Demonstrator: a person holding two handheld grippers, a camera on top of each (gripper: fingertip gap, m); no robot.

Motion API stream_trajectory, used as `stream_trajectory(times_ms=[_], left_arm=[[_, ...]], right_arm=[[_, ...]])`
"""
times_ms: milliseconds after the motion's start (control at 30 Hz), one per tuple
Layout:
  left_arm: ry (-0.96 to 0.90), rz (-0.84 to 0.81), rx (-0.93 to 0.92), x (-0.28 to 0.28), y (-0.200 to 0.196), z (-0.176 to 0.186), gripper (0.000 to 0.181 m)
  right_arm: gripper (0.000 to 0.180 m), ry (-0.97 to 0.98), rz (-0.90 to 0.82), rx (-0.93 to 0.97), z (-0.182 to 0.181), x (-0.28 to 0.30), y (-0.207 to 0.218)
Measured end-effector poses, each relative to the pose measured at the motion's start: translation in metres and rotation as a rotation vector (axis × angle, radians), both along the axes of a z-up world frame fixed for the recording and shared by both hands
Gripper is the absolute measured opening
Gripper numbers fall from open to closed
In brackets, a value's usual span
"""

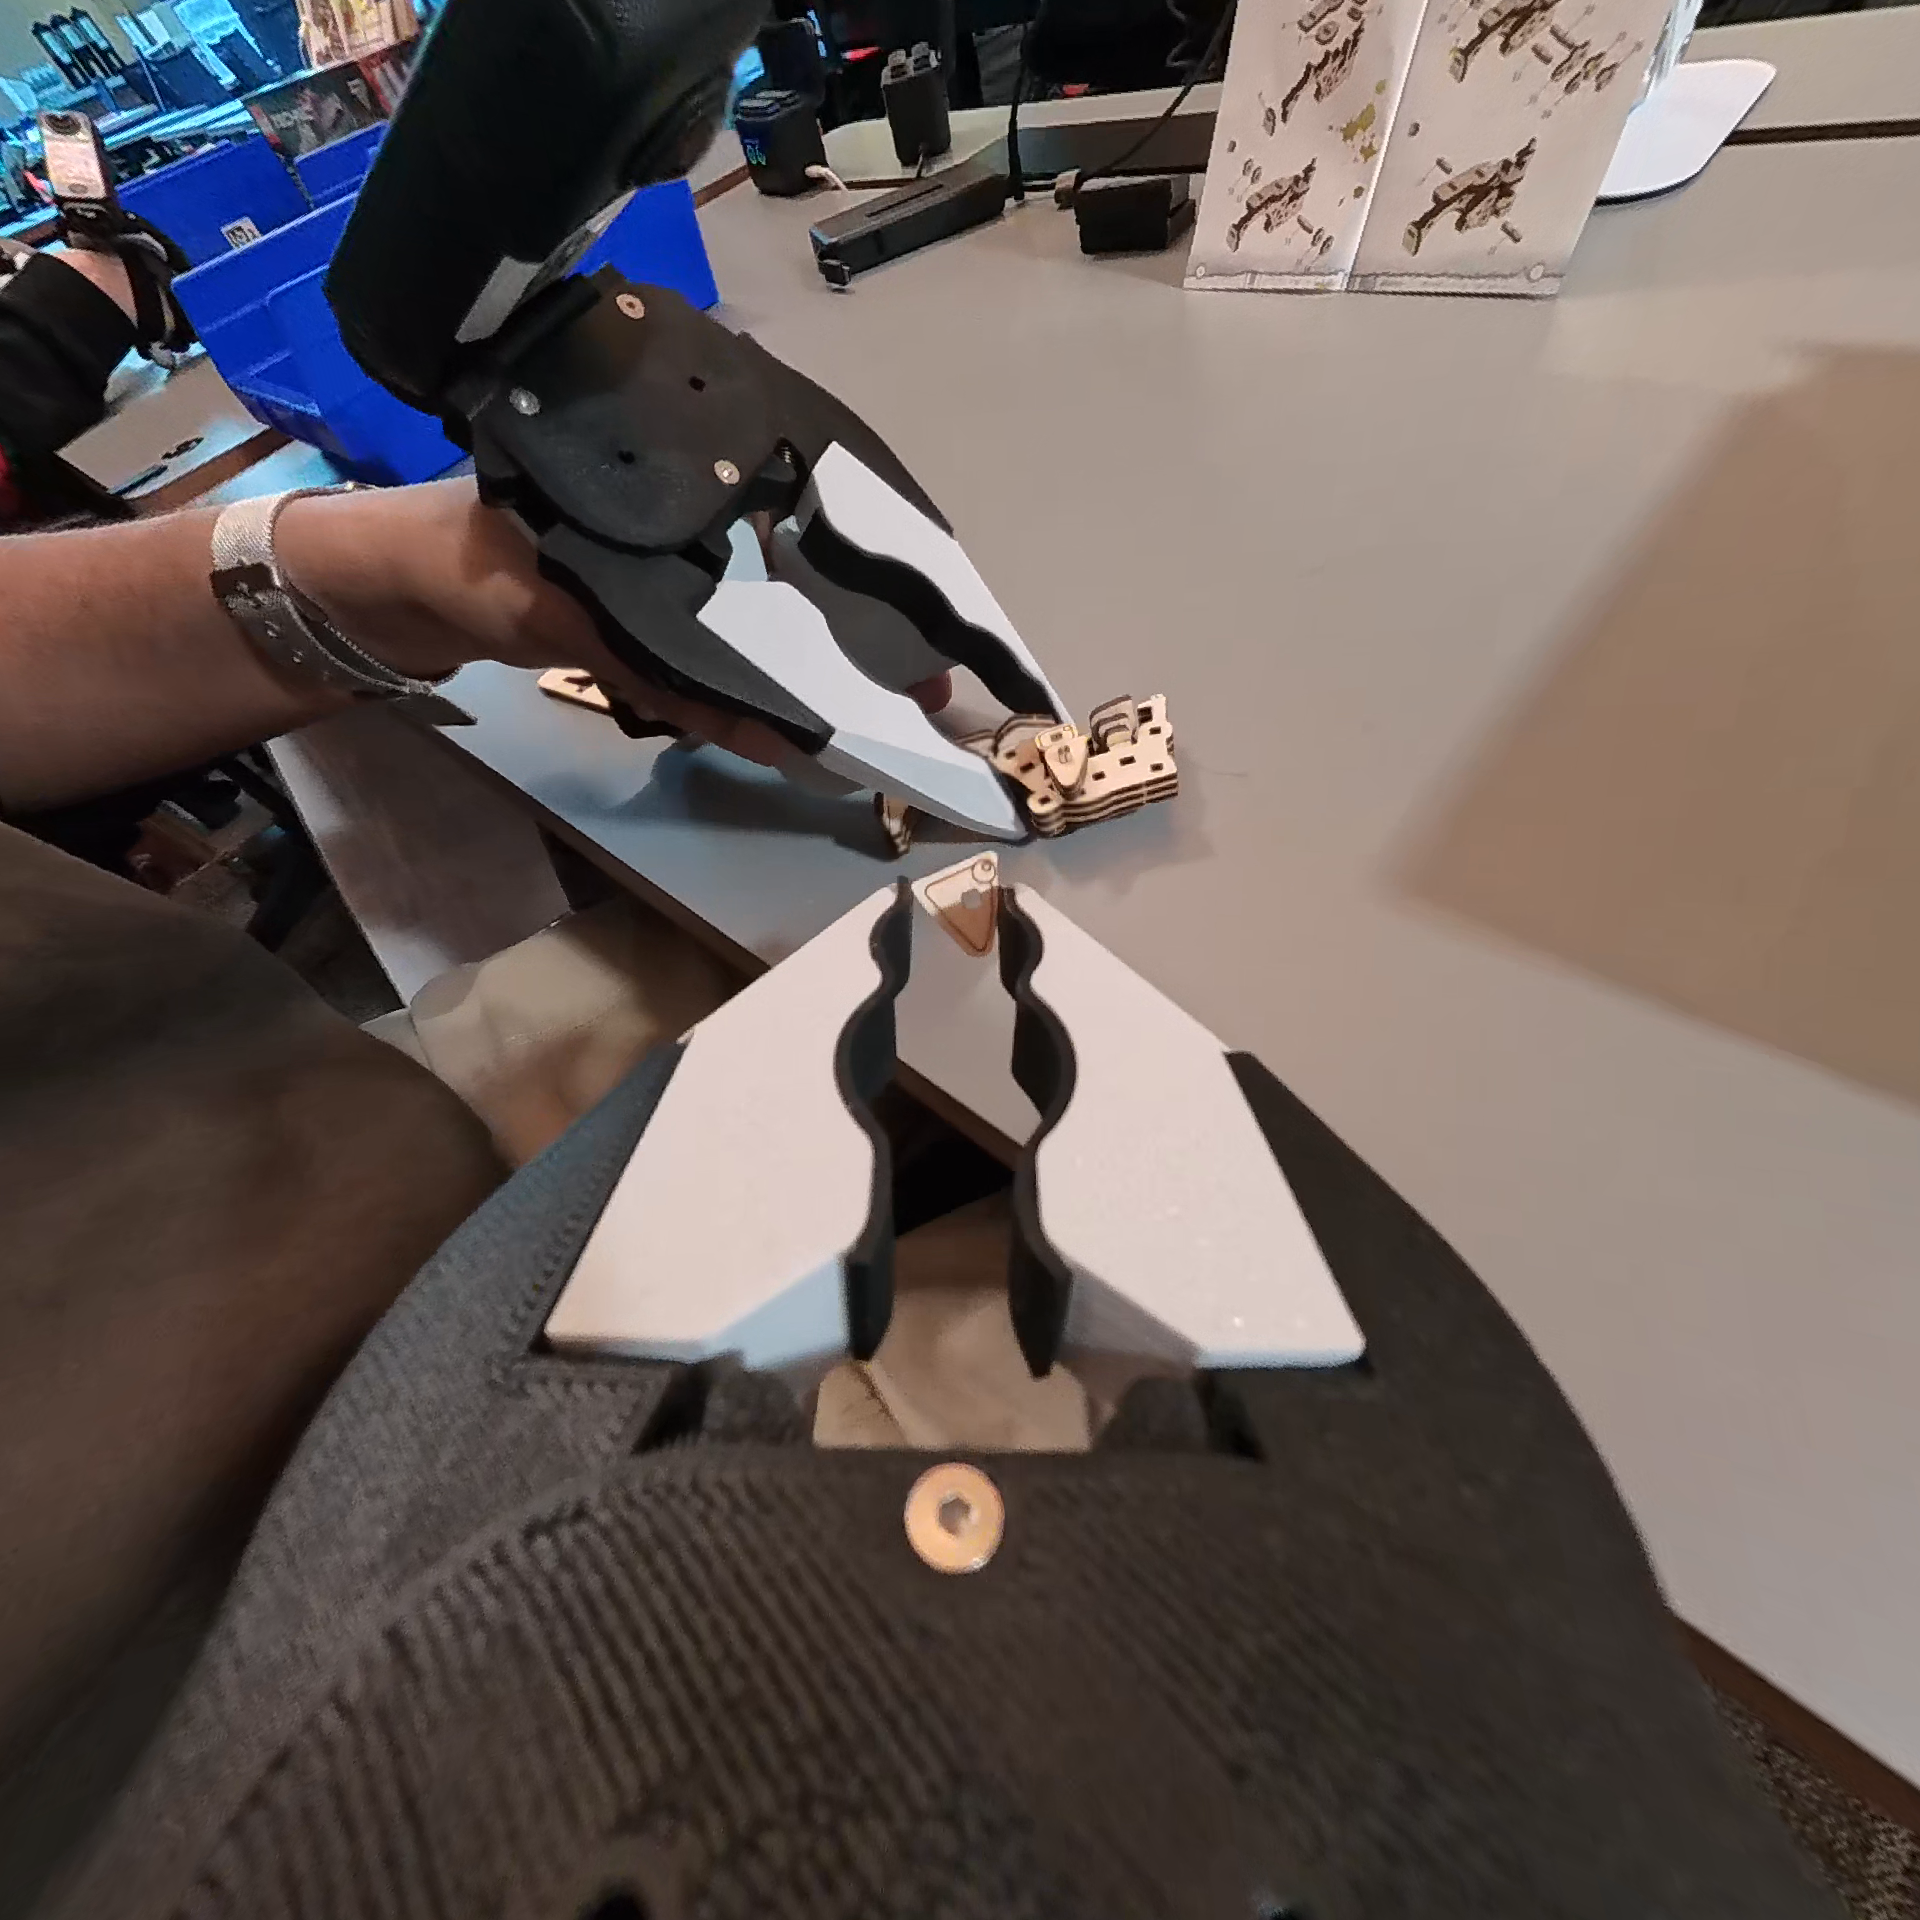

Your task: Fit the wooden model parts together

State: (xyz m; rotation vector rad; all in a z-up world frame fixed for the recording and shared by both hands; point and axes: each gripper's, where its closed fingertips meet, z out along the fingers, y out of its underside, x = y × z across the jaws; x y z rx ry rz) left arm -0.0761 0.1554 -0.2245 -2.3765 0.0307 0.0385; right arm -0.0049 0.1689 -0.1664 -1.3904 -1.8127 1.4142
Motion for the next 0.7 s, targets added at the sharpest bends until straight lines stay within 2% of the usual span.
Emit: stream_trajectory(times_ms=[300, 700], left_arm=[[0.033, 0.01, 0.027, 0.0, -0.006, 0.003, 0.025], [0.045, 0.022, 0.072, 0.003, -0.016, 0.013, 0.024]], right_arm=[[0.015, 0.001, 0.011, -0.043, 0.002, -0.006, -0.001], [0.015, -0.002, 0.052, -0.047, 0.002, -0.016, -0.009]])
